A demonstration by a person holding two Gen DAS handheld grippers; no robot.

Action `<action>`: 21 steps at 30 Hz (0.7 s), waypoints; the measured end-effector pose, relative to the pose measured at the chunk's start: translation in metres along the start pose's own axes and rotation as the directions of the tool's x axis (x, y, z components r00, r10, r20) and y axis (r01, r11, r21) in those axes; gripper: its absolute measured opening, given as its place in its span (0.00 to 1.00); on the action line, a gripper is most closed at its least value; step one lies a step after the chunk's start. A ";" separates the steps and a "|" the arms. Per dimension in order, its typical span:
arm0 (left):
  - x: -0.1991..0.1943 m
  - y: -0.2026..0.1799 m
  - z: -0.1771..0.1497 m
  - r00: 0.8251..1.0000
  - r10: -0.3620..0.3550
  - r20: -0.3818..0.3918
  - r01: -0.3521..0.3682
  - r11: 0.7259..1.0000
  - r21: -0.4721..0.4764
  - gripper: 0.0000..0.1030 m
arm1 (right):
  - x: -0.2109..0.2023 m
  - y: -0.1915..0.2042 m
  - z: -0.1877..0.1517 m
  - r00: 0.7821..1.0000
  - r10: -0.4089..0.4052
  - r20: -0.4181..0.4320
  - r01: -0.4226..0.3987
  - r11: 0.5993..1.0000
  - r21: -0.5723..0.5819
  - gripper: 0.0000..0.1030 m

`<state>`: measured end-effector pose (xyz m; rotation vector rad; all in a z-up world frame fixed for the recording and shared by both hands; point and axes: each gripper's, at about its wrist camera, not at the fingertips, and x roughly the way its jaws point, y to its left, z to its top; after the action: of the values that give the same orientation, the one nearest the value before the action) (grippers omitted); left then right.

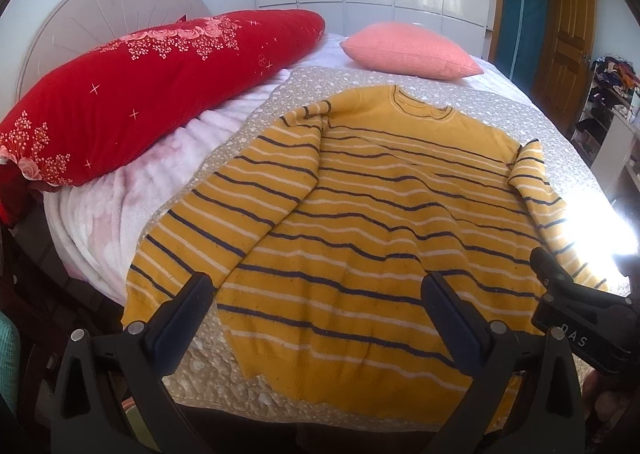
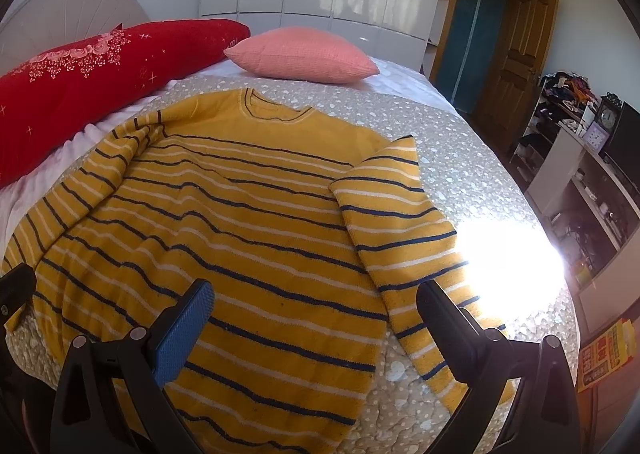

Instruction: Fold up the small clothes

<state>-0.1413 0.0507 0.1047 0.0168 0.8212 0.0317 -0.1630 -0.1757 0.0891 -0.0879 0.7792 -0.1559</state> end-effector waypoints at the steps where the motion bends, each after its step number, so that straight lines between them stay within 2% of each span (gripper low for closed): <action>1: 0.000 0.000 0.000 1.000 -0.006 -0.001 0.006 1.000 -0.004 1.00 | 0.000 0.000 0.000 1.000 0.000 -0.002 0.000 1.000 0.001 0.99; 6: 0.000 0.004 0.000 0.999 -0.046 -0.003 0.046 0.998 -0.038 1.00 | 0.003 -0.001 -0.002 1.000 0.000 -0.012 0.000 1.000 0.002 0.99; 21: 0.002 0.004 -0.001 0.997 -0.074 -0.004 0.074 0.995 -0.061 1.00 | 0.011 0.002 -0.006 0.999 0.002 -0.036 -0.003 1.000 -0.009 0.99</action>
<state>-0.1411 0.0552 0.1028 -0.0715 0.8262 -0.0134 -0.1589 -0.1753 0.0770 -0.0927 0.8163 -0.1522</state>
